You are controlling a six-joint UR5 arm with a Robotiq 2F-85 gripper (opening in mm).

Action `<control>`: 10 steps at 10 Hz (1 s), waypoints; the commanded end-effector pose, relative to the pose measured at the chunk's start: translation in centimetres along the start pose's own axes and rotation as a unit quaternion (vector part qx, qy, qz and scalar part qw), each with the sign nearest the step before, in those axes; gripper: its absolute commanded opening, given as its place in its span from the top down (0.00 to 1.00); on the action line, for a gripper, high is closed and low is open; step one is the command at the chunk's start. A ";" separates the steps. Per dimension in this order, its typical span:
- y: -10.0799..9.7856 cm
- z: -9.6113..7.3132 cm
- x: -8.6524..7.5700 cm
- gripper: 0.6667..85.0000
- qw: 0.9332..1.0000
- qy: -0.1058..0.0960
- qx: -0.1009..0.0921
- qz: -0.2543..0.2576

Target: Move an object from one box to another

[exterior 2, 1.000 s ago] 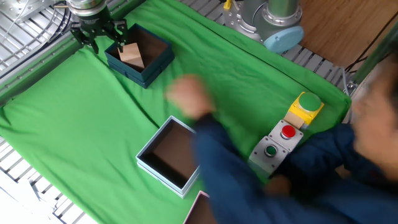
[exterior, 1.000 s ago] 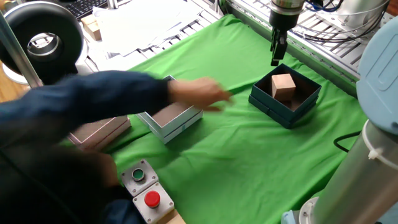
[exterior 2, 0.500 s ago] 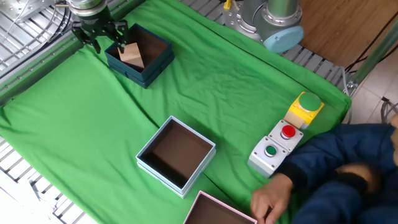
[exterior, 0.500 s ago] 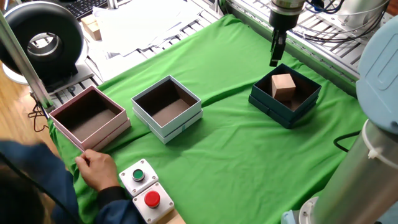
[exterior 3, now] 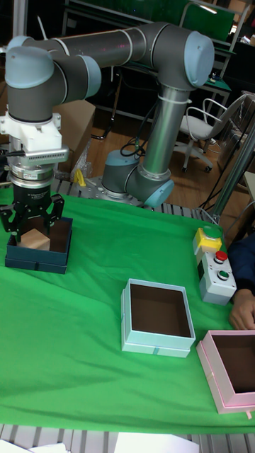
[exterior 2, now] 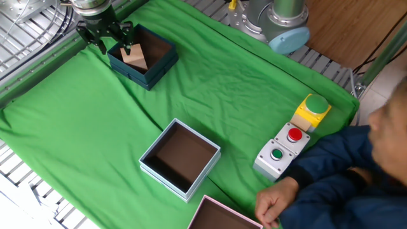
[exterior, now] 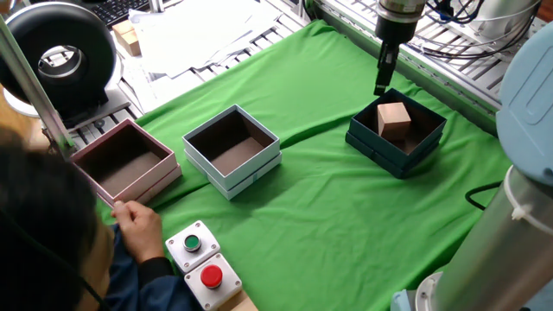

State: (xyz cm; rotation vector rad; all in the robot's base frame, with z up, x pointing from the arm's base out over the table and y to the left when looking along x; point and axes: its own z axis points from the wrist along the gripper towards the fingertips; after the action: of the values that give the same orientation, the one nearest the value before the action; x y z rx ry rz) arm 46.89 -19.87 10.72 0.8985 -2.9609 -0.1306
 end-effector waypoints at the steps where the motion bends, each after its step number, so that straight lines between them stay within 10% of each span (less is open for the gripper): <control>1: 1.4 0.9 1.0 0.26 1.000 -0.010 -0.012 -0.014; 10: 1.0 3.9 3.2 0.14 0.998 -0.009 0.017 -0.061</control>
State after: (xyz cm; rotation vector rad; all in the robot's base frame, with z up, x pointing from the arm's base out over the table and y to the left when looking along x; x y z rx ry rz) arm 43.44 -20.27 7.57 1.0342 -2.9300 -0.1018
